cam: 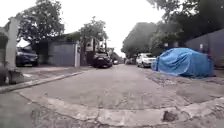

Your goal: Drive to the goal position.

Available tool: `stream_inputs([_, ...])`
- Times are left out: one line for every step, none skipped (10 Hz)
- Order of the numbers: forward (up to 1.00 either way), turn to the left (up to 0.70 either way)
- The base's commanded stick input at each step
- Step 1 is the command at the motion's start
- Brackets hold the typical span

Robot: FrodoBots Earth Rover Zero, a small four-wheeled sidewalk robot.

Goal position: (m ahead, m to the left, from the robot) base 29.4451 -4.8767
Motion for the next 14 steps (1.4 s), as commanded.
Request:
stream_inputs([1.00,0.00])
stream_inputs([1.00,-0.12])
stream_inputs([1.00,-0.14])
stream_inputs([1.00,0.00])
stream_inputs([1.00,0.00])
stream_inputs([1.00,0.00])
stream_inputs([1.00,0.00])
stream_inputs([1.00,0.00])
stream_inputs([1.00,0.00])
stream_inputs([1.00,0.00])
stream_inputs([1.00,0.00])
stream_inputs([1.00,0.00])
stream_inputs([1.00,0.00])
stream_inputs([1.00,0.00])
